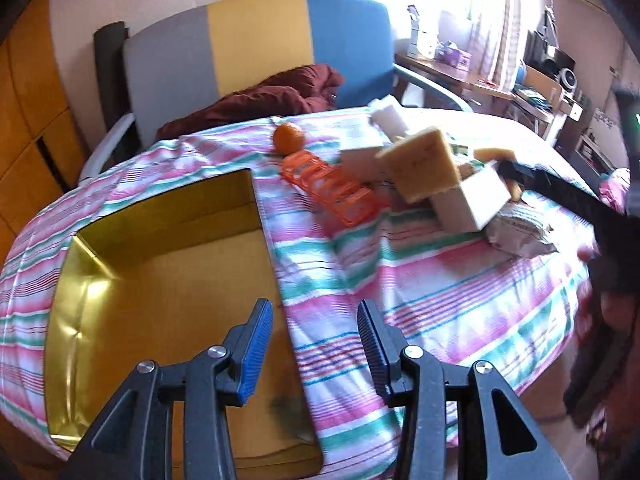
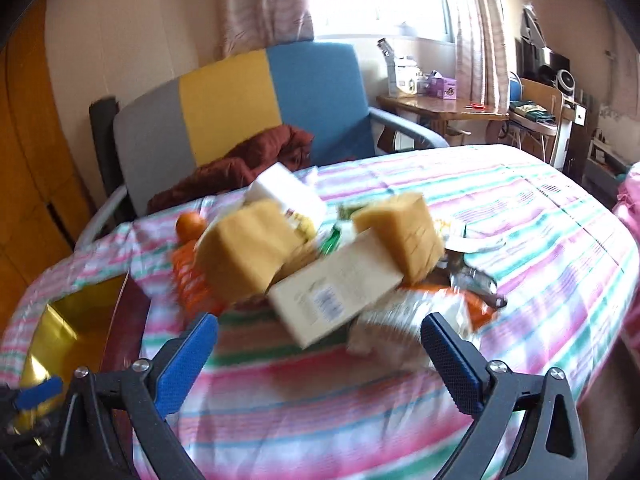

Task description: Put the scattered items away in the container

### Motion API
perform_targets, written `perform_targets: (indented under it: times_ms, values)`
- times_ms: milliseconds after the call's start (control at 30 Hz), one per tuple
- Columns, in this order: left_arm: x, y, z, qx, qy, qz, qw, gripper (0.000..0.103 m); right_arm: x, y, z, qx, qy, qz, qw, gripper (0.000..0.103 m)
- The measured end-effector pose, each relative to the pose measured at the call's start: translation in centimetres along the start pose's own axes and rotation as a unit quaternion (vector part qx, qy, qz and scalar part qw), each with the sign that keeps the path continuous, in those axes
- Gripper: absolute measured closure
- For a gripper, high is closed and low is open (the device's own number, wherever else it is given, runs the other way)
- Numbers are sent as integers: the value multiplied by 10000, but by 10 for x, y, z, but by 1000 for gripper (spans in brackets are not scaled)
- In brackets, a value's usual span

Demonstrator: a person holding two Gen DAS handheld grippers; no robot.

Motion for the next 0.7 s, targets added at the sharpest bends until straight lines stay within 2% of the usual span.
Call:
perform_targets:
  times_ms: [33, 167, 333, 400, 467, 500, 533, 600, 700]
  values:
    - [-3, 2, 0, 20, 43, -20, 10000, 58, -2, -7, -4, -1, -29, -13, 10000, 11]
    - [-8, 8, -2, 98, 118, -82, 9998, 58, -7, -37, -24, -84, -163, -167, 9997, 11]
    - [-2, 12, -1, 155, 97, 27, 9998, 58, 1, -54, -69, 335, -439, -405, 9977, 12]
    - [2, 12, -2, 167, 63, 61, 9998, 58, 10, -48, -88, 676, -479, -399, 9958, 11]
    - [5, 13, -3, 164, 56, 127, 9998, 58, 15, -38, -97, 822, -429, -276, 9953, 12]
    - [8, 13, -3, 168, 56, 186, 9997, 58, 19, -31, -98, 898, -508, -207, 9944, 16]
    - [10, 14, -4, 175, 62, 240, 9995, 58, 24, -23, -98, 985, -609, -116, 9932, 27]
    - [13, 14, -4, 169, 76, 344, 9992, 59, 38, -1, -94, 1206, -862, 115, 9889, 39]
    - [17, 15, -6, 195, 79, 448, 9988, 58, 51, 32, -77, 1350, -1090, 312, 9843, 41]
Point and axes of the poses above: each gripper's, at about its wrist camera, not at the fingertips, and z roughly against the way its jaws point, x to its left, y to its underside, the point moved 7 cm from there along -z, roughly the way its jaws point, and after that the axes turned 6 degrees about y, right-handed, at the moved point
